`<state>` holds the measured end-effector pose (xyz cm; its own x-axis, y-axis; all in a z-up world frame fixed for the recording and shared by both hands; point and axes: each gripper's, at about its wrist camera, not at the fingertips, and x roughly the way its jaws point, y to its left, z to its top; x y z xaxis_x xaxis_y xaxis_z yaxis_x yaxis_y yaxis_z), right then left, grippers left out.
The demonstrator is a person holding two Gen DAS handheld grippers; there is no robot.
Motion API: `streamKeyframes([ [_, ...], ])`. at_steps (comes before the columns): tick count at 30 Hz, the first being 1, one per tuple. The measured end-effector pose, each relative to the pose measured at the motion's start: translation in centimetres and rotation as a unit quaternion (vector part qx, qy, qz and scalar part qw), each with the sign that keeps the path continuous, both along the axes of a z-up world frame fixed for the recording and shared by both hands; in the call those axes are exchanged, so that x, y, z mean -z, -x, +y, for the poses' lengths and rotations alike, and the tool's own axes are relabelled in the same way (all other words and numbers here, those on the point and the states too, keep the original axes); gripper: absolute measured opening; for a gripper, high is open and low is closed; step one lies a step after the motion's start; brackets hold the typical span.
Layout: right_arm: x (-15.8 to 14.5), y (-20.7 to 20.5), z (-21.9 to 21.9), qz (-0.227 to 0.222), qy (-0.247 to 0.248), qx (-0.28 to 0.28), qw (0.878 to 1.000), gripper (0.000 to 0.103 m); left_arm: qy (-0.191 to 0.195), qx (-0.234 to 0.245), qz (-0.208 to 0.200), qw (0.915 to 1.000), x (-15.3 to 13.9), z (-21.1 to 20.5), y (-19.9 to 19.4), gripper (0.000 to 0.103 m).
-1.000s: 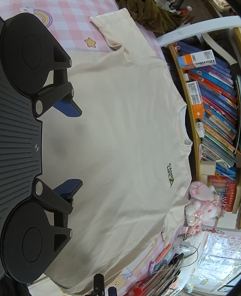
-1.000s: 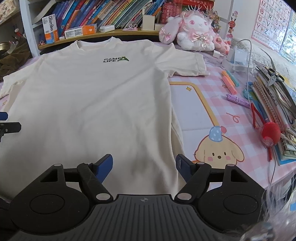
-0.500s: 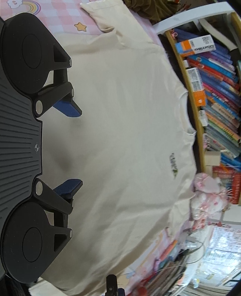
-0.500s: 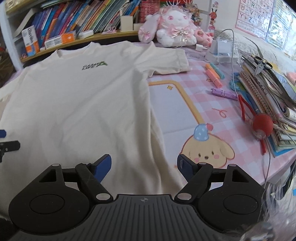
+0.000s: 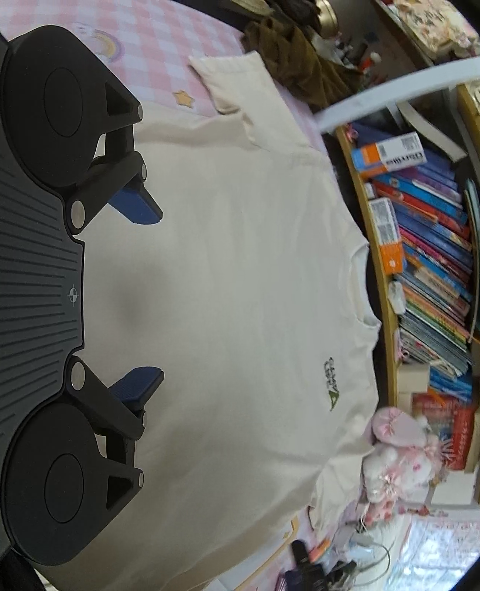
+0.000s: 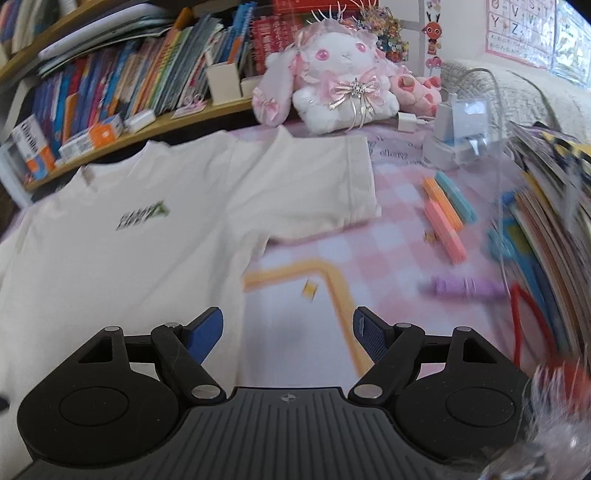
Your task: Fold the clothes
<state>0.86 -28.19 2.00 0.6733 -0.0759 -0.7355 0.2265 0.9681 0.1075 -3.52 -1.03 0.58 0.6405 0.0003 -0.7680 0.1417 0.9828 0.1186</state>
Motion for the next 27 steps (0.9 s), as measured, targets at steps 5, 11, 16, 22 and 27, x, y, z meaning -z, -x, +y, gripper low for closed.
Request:
streamKeyframes([
  [5,1.1,-4.1,-5.4,-0.011,-0.005,0.043,0.999,0.068,-0.013,-0.038,0.013,0.9991,0.1,-1.0,1.3,0.087],
  [11,2.5,-7.7,-9.5,-0.01,-0.013,0.045,0.999,0.053,-0.023,-0.077,0.038,0.996,0.7,-2.3,2.4,0.087],
  [16,3.3,-9.7,-9.9,0.01,-0.013,0.022,1.0,0.049,-0.039,-0.078,0.034,0.9956,0.2,-3.6,2.8,0.087],
  [22,3.6,-9.9,-8.9,0.018,0.032,-0.031,0.999,0.025,-0.051,-0.081,0.032,0.9949,-0.1,-4.1,3.0,0.088],
  [27,3.5,-10.3,-9.2,0.014,-0.003,-0.027,1.0,0.009,-0.03,-0.083,0.023,0.9958,-0.1,-3.7,2.6,0.088],
])
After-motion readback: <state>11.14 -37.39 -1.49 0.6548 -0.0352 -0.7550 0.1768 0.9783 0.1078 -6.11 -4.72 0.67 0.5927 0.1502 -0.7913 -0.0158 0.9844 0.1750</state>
